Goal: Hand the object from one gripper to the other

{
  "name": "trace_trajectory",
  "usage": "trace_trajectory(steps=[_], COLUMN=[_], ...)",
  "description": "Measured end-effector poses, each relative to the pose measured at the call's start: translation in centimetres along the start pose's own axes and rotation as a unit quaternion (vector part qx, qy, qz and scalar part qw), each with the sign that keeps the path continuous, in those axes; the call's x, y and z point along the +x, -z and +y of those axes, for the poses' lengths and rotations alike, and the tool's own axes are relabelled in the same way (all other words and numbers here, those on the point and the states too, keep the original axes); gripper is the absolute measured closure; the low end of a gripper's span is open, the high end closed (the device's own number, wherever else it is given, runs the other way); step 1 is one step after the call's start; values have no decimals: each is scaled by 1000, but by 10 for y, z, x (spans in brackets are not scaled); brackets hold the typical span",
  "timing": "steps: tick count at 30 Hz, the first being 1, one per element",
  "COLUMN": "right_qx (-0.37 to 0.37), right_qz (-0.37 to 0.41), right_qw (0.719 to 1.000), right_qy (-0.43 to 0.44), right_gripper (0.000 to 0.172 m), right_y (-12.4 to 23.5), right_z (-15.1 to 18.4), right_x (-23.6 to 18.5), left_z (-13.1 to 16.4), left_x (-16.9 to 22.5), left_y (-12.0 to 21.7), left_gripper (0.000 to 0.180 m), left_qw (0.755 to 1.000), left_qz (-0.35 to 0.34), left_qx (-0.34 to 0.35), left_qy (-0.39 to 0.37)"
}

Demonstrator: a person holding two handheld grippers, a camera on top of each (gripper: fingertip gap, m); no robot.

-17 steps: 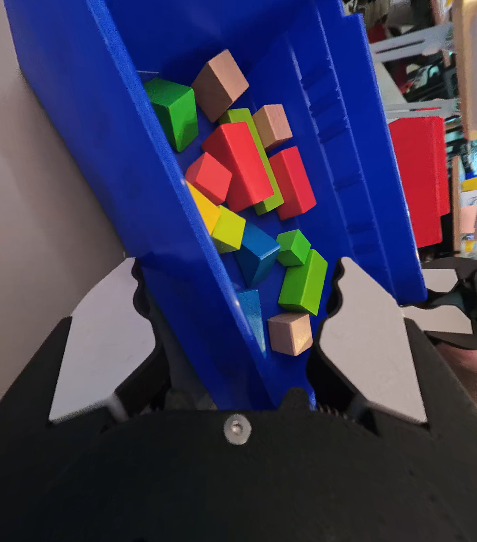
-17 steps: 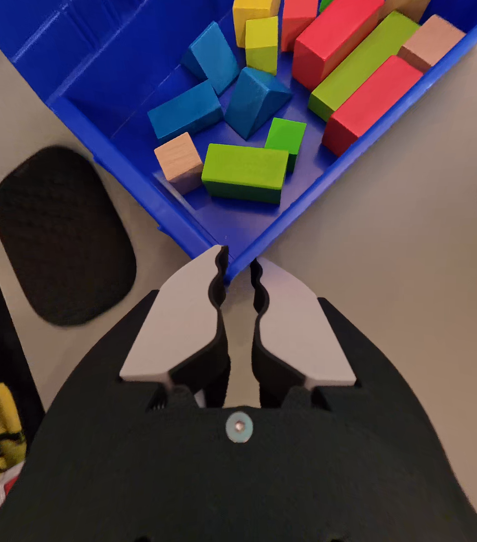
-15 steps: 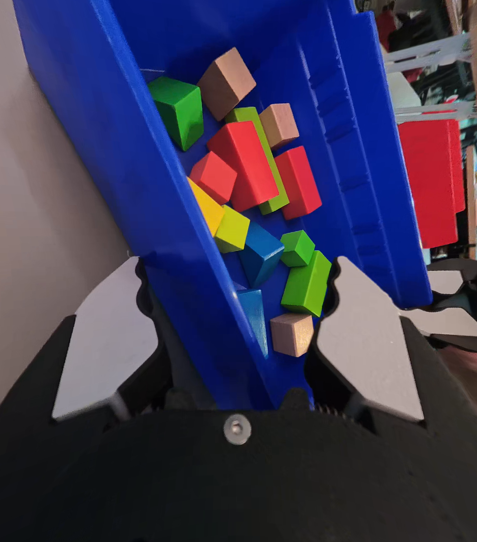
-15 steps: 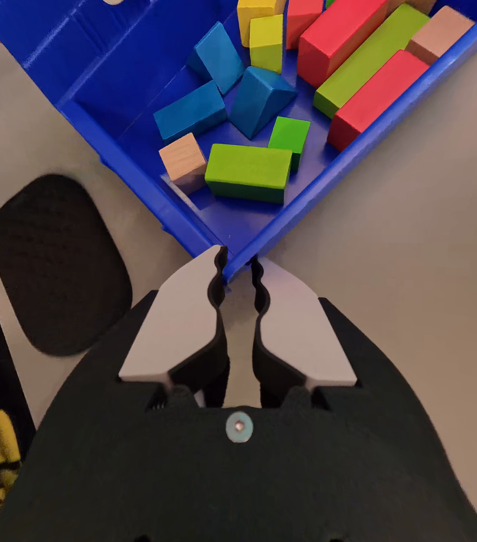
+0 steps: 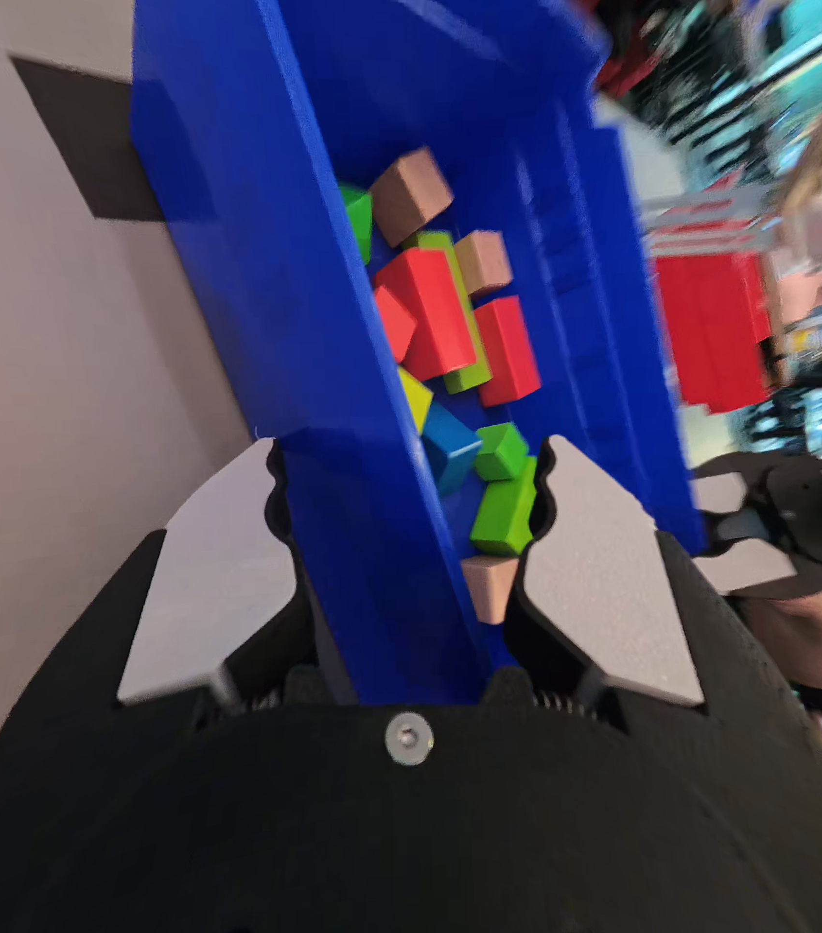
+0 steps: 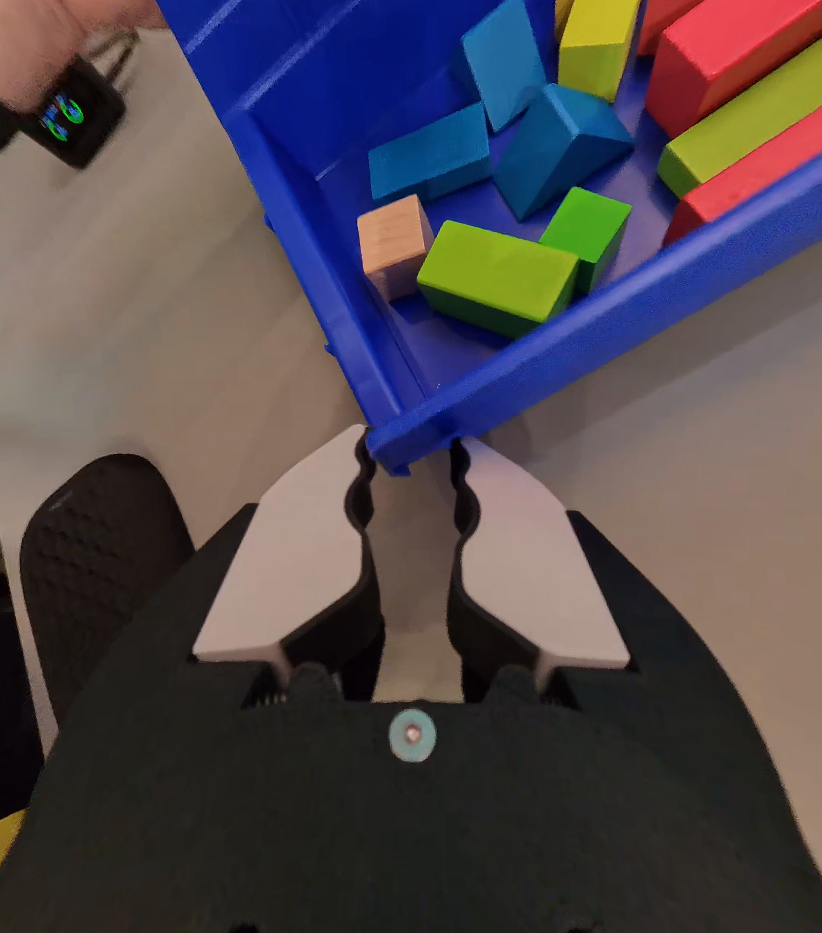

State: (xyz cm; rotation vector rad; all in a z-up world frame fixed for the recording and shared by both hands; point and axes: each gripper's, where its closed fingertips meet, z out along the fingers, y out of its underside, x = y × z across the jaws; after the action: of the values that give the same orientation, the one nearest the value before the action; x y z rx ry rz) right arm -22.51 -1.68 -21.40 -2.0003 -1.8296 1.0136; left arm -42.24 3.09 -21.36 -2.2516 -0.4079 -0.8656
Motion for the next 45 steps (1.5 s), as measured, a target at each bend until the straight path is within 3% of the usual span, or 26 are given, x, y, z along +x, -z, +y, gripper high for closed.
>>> trace_trajectory(steps=[1, 3, 6, 10, 13, 15, 18, 20, 24, 28, 32, 37, 38, 41, 43, 45], right_qx=[11, 29, 50, 30, -3, 7, -34, -42, -9, 40, 77, 91, 93, 89, 99, 103], right_qz=[7, 38, 191, 343, 365, 341, 304, 305, 348, 373, 389, 395, 400, 437, 449, 447], right_qw=[1000, 998, 979, 938, 924, 930, 941, 941, 916, 888, 866, 860, 858, 847, 854, 867], right_qy=[4, 27, 51, -32, -113, -139, -144, -142, -200, -264, -305, -310, -309, -289, -245, -195], right_gripper=[138, 130, 103, 114, 137, 138, 140, 157, 171, 169, 168, 163, 158, 110, 87, 70], right_y=[12, 54, 156, 301, 351, 354, 335, 327, 332, 327, 312, 306, 311, 331, 333, 324], right_z=[1, 11, 47, 148, 231, 254, 272, 273, 273, 268, 252, 233, 233, 229, 213, 195], right_x=[1, 4, 48, 135, 192, 210, 220, 223, 231, 232, 230, 238, 237, 222, 203, 182], left_z=[-7, -11, -2, 27, 53, 68, 84, 89, 94, 98, 109, 130, 133, 140, 141, 147], left_x=[6, 8, 27, 62, 78, 83, 97, 107, 138, 174, 209, 249, 255, 276, 292, 300], left_y=[10, 36, 72, 98, 96, 88, 78, 78, 81, 77, 46, 6, -1, -19, -36, -64], left_gripper=[88, 89, 89, 93, 96, 94, 92, 88, 86, 87, 86, 86, 85, 77, 73, 55], left_qw=[999, 998, 991, 985, 984, 985, 985, 982, 975, 971, 974, 976, 977, 975, 972, 971], left_qz=[19, -6, -30, -27, -30, -38, -38, -50, -37, -4, 36, 90, 88, 88, 89, 78], left_qx=[29, 66, 109, 138, 141, 133, 128, 135, 171, 183, 148, 99, 90, 79, 82, 60], left_qy=[8, -21, -74, -98, -104, -105, -110, -122, -139, -152, -170, -172, -174, -190, -203, -217])
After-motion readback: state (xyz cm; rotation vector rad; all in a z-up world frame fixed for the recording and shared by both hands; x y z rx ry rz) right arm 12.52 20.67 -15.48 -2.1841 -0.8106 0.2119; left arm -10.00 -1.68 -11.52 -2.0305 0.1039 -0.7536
